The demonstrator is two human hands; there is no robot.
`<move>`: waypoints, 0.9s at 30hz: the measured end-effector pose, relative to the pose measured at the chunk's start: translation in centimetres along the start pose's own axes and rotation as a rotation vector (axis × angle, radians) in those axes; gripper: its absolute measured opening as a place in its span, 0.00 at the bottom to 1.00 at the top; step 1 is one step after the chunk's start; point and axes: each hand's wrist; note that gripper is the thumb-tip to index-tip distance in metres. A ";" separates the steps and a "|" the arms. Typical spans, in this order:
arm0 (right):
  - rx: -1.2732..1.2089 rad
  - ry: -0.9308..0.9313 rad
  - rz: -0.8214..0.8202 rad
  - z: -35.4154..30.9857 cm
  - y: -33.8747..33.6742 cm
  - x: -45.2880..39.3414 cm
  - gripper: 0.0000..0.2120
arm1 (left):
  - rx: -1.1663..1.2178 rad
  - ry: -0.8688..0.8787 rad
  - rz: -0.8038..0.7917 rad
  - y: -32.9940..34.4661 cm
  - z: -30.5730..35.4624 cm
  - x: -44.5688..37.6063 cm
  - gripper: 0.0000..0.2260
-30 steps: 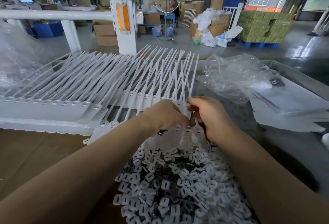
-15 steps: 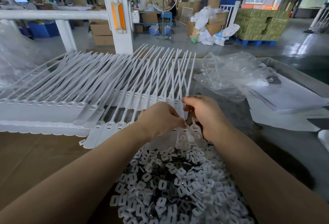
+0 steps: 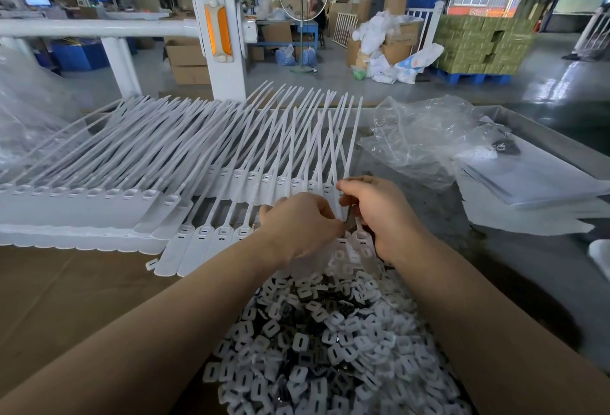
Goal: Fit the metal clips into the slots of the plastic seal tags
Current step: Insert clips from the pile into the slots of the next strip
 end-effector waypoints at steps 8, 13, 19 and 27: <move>0.003 -0.012 0.003 0.0 0.1 0.1 0.05 | -0.081 -0.020 0.004 -0.1 0.3 0.0 0.12; 0.003 -0.009 0.007 0.0 0.0 0.2 0.05 | -0.040 -0.024 -0.031 -0.3 0.1 -0.1 0.10; 0.023 -0.010 0.013 0.0 0.0 0.2 0.05 | 0.075 -0.017 -0.092 -0.3 -0.3 -0.2 0.08; 0.030 -0.012 0.010 0.0 0.0 0.2 0.05 | 0.069 -0.031 -0.094 0.0 0.0 -0.3 0.07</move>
Point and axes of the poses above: each hand's wrist, its own x-axis away from the middle knuckle, its own y-axis out of the palm, z = x × y, and after that the axes turned 1 degree about -x, right-handed
